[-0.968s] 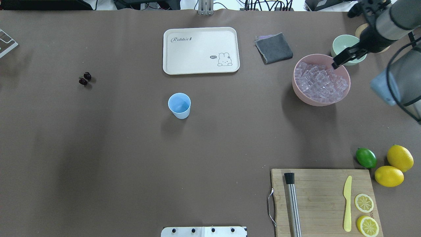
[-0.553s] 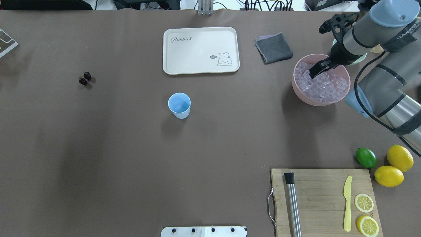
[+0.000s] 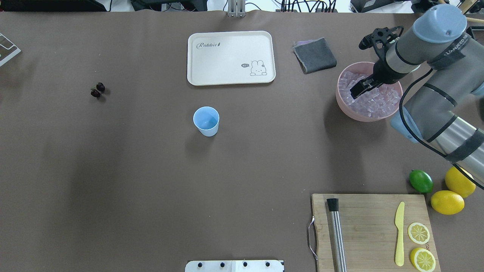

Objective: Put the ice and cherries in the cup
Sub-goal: 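Reach the right gripper down into the pink bowl of ice cubes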

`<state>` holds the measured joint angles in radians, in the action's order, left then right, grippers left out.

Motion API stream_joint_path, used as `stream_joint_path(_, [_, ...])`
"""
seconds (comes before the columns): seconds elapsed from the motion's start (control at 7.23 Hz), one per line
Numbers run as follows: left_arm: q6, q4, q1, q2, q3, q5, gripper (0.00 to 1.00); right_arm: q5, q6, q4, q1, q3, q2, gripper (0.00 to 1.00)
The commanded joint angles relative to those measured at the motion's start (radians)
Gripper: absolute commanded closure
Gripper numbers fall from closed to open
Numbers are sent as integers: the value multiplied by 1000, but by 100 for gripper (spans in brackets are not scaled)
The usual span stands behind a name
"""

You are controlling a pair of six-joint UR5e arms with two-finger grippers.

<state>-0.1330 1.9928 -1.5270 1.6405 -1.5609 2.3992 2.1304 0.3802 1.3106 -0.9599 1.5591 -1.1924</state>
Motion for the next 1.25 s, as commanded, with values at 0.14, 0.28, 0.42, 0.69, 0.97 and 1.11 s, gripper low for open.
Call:
stream_joint_path(0.14, [-2,3,1,25,24,0,3,0,0,-1,12,-28,16,10])
stream_joint_path(0.28, [-2,1,1,25,24,0,3,0,0,-1,13,-30,16,10])
stream_joint_path(0.42, [-4,1,-1,27,24,0,3,0,0,-1,15,-30,16,10])
stream_joint_path(0.69, [-4,3,1,25,24,0,3,-3,2,-2,29,-31,17,10])
stream_joint_path(0.97, [-4,1,-1,25,24,0,3,-7,3,-2,32,-30,17,11])
stream_joint_path(1.11, [-4,1,1,25,24,0,3,-7,3,-2,35,-33,17,17])
